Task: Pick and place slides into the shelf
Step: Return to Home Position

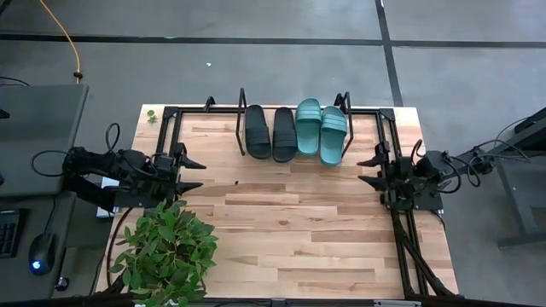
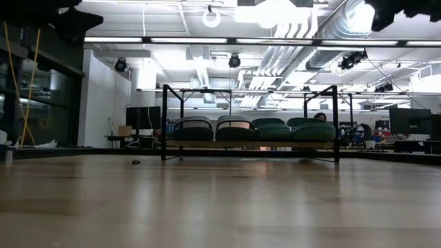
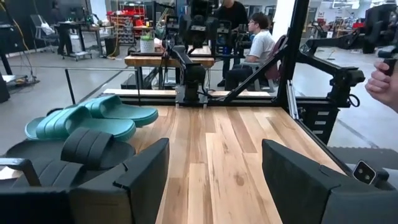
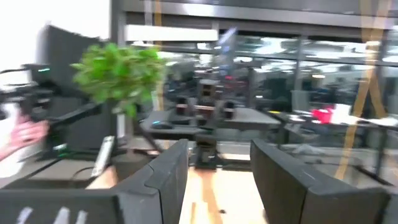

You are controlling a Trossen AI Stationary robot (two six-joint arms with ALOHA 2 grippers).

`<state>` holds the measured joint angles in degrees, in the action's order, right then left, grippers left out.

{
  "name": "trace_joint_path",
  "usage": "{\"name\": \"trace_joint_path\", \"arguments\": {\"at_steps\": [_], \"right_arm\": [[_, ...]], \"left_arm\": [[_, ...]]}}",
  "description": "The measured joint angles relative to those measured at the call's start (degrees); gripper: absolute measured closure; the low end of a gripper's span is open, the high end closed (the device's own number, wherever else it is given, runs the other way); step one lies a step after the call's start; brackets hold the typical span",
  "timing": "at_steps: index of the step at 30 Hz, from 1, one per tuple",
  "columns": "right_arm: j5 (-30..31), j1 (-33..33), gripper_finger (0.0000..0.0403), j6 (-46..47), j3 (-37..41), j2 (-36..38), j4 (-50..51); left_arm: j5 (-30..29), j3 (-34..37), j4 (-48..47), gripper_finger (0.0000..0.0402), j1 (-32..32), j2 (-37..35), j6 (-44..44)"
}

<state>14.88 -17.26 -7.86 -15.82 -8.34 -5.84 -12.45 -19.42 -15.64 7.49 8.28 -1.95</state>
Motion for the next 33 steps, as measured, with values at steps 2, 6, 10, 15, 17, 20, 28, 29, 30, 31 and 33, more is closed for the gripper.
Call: {"name": "trace_joint_path", "arguments": {"at_steps": [2, 6, 10, 15, 17, 20, 28, 29, 30, 31, 33], "right_arm": [[2.9, 0.0, 0.0237, 0.1, 0.8, 1.3, -0.2], [2.7, 0.0, 0.0237, 0.3, 1.5, 4.6, 0.8], [0.2, 0.0, 0.0237, 0.2, 1.7, 7.9, 2.4], [-0.1, 0.0, 0.0237, 0.8, 1.8, 8.0, 4.4], [-0.3, 0.0, 0.0237, 1.3, 1.8, 8.1, 5.3], [-1.3, 0.0, 0.0237, 1.6, 1.8, 8.0, 6.2], [-4.9, 0.0, 0.0237, 1.9, 3.0, 8.1, 5.1], [-4.9, 0.0, 0.0237, 1.7, 3.8, 8.1, 4.3], [-4.6, 0.0, 0.0237, 1.6, 4.8, 8.0, 3.6], [-3.8, 0.0, 0.0237, 1.4, 5.7, 8.0, 2.6], [-1.3, 0.0, 0.0237, 1.4, 7.4, 8.0, 0.8]], "left_arm": [[0.0, 0.1, -0.2, 0.0163, 0.0, 0.0, 0.2], [0.0, 0.2, -0.8, 0.0163, 0.0, 0.1, 0.6], [-0.2, 0.2, -0.9, 0.0163, 0.0, 0.1, 1.1], [-0.6, 0.2, -1.3, 0.0163, -0.7, 0.1, 1.1], [-0.5, 0.8, -1.3, 0.0163, -2.4, 0.0, 0.7], [2.0, 2.6, -1.3, 0.0163, -6.0, 0.1, -0.5], [16.8, 6.0, 4.3, 0.0163, -17.7, 0.1, -0.1], [18.5, 6.5, 4.7, 0.0163, -19.0, 0.1, 0.1], [19.9, 6.9, 5.2, 0.0163, -20.1, 0.1, 0.1], [20.8, 7.3, 5.2, 0.0163, -21.2, 0.1, 0.1], [22.2, 8.0, 5.4, 0.0163, -23.1, 0.1, 0.1]]}}
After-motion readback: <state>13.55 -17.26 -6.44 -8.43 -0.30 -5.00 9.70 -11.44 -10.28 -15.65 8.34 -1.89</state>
